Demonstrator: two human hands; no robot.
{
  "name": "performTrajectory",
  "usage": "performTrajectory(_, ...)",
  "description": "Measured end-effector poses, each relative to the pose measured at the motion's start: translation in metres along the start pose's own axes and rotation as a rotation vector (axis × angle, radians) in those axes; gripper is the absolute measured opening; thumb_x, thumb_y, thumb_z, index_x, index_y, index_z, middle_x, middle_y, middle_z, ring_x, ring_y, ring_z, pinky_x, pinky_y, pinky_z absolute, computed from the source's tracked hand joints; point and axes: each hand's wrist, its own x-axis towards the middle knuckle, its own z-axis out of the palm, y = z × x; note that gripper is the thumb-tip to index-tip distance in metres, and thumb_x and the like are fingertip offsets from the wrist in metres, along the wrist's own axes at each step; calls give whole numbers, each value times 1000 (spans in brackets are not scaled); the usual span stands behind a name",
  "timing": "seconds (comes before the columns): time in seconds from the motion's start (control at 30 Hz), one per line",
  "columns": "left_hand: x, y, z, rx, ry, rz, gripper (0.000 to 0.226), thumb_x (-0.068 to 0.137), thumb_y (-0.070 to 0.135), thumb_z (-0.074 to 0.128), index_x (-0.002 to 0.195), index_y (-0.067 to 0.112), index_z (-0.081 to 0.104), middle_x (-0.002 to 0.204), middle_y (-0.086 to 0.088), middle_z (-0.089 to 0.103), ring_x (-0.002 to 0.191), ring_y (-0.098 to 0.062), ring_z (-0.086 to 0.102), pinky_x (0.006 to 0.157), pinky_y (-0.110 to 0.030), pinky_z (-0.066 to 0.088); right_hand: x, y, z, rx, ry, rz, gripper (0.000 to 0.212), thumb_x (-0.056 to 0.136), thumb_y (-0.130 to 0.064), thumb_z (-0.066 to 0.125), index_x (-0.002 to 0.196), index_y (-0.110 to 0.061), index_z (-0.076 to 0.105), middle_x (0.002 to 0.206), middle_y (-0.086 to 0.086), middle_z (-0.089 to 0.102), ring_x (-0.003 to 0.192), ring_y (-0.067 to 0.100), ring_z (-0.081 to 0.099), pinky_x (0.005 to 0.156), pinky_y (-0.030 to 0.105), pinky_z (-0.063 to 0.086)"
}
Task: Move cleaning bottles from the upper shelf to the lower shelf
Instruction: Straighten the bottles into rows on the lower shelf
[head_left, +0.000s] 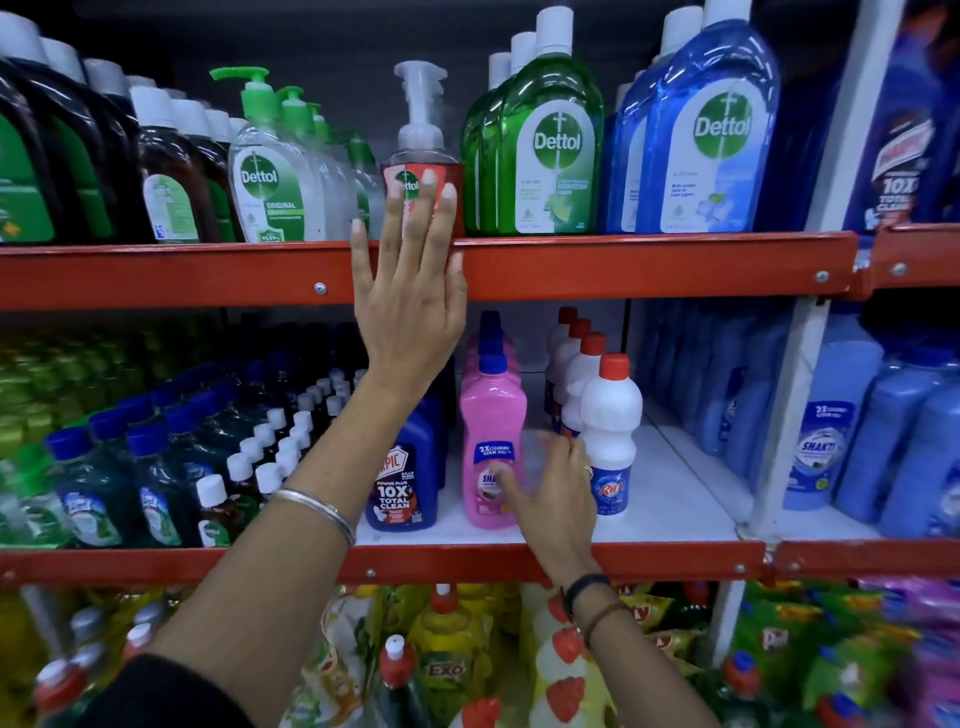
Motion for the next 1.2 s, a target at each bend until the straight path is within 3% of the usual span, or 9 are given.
performTrajectory(0.1,-26,21,-4,-224,28,-9,47,101,17,39,147,11,33,155,-10,34,147,-26,22,121,-46,8,-2,10,-30,366,154,-61,27,83,-45,62,100,-28,50,97,0,56,91,11,55,74,20,45)
performTrajectory(0.23,-76,64,0,-445,-86,101,43,99,10,41,142,7,41,151,-12,40,146,-25,24,121,-39,17,10,37,-60,520,316,1,7,93,-22,52,98,-19,55,95,5,55,90,11,54,78,24,45)
performTrajectory(0.37,-123,107,12,-669,-358,-51,42,97,1,45,139,2,46,151,-10,37,143,-19,30,118,-25,23,22,70,-74,618,164,166,17,98,-17,42,111,-19,53,113,1,51,99,-11,48,82,9,40)
performTrajectory(0.5,-158,141,18,-906,-602,-394,44,104,11,40,146,21,30,155,7,26,143,1,22,121,-27,20,25,94,-76,705,-77,343,38,98,-37,35,129,-18,46,135,-1,46,123,8,43,105,33,36)
performTrajectory(0.6,-170,160,19,-1056,-697,-698,40,106,24,31,145,33,27,153,17,24,135,17,21,121,-31,23,24,102,-77,777,-214,456,45,95,-51,27,124,-24,48,137,2,47,125,16,43,103,40,36)
performTrajectory(0.67,-172,166,19,-1125,-730,-833,47,101,41,23,147,34,28,153,14,31,138,1,31,116,-33,33,24,105,-78,829,-278,473,48,91,-58,24,116,-29,52,133,3,52,121,16,47,100,40,39)
performTrajectory(0.77,-172,169,17,-1170,-745,-913,44,91,54,14,132,54,30,133,35,35,122,11,39,98,-16,37,27,108,-78,848,-336,489,63,82,-67,23,123,-27,52,129,1,52,118,16,48,101,38,38)
performTrajectory(0.93,-172,167,25,-1196,-725,-1031,41,96,52,4,127,57,32,135,26,32,126,-1,32,102,-32,31,33,111,-75,871,-341,565,60,90,-61,20,125,-25,53,127,2,52,117,18,48,95,37,39)
performTrajectory(1.2,-171,164,32,-1231,-716,-1104,39,98,51,4,122,59,34,133,22,36,122,-2,34,96,-31,33,36,114,-74,912,-368,563,53,92,-59,22,117,-27,56,126,3,55,120,21,49,98,41,40)
